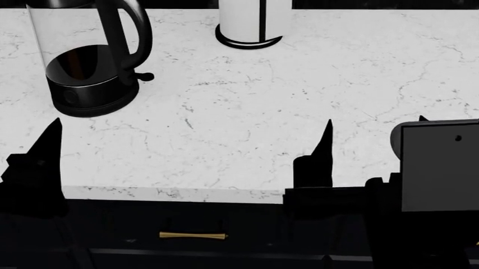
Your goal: Press the button to open the lid of the electric kettle.
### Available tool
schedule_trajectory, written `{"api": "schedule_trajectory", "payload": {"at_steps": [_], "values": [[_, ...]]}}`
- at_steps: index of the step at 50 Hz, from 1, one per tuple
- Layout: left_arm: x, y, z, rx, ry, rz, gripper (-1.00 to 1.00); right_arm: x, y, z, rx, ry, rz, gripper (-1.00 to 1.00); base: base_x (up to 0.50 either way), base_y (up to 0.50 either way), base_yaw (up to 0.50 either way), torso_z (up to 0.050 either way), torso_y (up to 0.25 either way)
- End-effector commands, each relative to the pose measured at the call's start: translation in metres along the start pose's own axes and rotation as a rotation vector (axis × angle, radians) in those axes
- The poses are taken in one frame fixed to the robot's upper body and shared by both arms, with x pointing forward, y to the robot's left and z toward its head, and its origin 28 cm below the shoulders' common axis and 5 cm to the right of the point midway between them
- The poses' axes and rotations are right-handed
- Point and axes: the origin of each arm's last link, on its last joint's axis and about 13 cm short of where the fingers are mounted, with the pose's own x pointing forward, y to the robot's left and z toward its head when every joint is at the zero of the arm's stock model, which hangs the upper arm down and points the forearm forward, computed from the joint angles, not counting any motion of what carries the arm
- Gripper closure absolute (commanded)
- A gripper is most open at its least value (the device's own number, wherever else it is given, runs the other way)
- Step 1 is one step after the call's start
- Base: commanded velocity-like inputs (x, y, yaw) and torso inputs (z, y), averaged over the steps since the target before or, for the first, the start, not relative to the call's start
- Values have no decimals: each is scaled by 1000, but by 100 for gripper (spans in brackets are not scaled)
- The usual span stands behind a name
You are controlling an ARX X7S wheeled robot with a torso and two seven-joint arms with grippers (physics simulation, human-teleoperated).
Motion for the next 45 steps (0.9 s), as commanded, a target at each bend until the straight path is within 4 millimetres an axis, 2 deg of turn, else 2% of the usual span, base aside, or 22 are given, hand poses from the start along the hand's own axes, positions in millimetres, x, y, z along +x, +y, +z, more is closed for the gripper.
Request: {"api": "schedule_trajectory", "payload": {"at_steps": [1, 18, 32, 34, 45], "values": [[-2, -1, 5, 12, -16, 4, -100, -1, -1, -2, 19, -19, 16, -100, 0, 0, 0, 0, 0], [-3, -4, 4, 23, -10, -7, -100, 0, 0, -6, 17, -26, 34, -100, 318, 0, 0, 0, 0], [-14, -3, 5, 25, -17, 5, -100, -3, 1, -3, 12, -29, 42, -100, 410, 0, 0, 0, 0], [-22, -3, 3, 30, -16, 17, -100, -4, 1, -1, 8, -35, 46, -100, 406, 0, 0, 0, 0], [-26, -4, 9, 38, -25, 19, -100, -4, 1, -2, -1, -35, 54, -100, 377, 0, 0, 0, 1]]}}
